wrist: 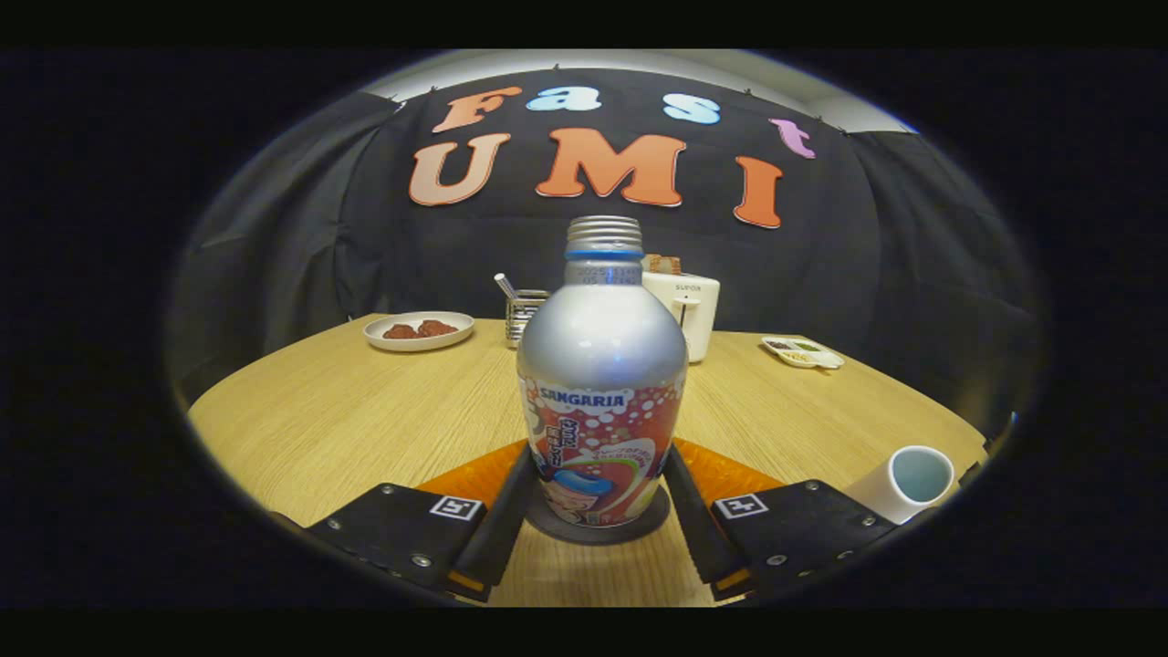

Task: Take the bottle from table, then pour the juice into the cup, finally place the bottle on the coaster

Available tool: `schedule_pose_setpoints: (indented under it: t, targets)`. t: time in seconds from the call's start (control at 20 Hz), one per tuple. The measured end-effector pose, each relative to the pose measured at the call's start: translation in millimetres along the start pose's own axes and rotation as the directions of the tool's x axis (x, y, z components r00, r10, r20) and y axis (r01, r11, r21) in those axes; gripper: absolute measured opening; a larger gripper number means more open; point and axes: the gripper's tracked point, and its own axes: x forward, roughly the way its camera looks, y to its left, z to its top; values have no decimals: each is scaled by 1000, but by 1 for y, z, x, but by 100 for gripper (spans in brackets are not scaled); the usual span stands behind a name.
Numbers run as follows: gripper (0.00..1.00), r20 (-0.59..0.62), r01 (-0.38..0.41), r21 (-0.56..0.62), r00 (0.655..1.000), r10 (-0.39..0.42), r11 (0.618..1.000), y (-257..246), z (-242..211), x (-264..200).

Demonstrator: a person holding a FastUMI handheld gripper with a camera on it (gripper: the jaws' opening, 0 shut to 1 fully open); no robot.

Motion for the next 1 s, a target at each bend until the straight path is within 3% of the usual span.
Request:
schedule_pose_setpoints:
  t: [0.25, 0.5, 0.85, 1.0]
  targets:
    - [84, -9, 30, 0, 1000, -30, 1000, -7, -3, -3]
    - [95, 50, 0, 55, 999, -3, 998, -3, 15, -28]
    - [97, 163, -52, 79, 986, 38, 996, 8, 67, -87]
    - [97, 182, -29, 51, 983, 20, 998, 13, 86, -113]
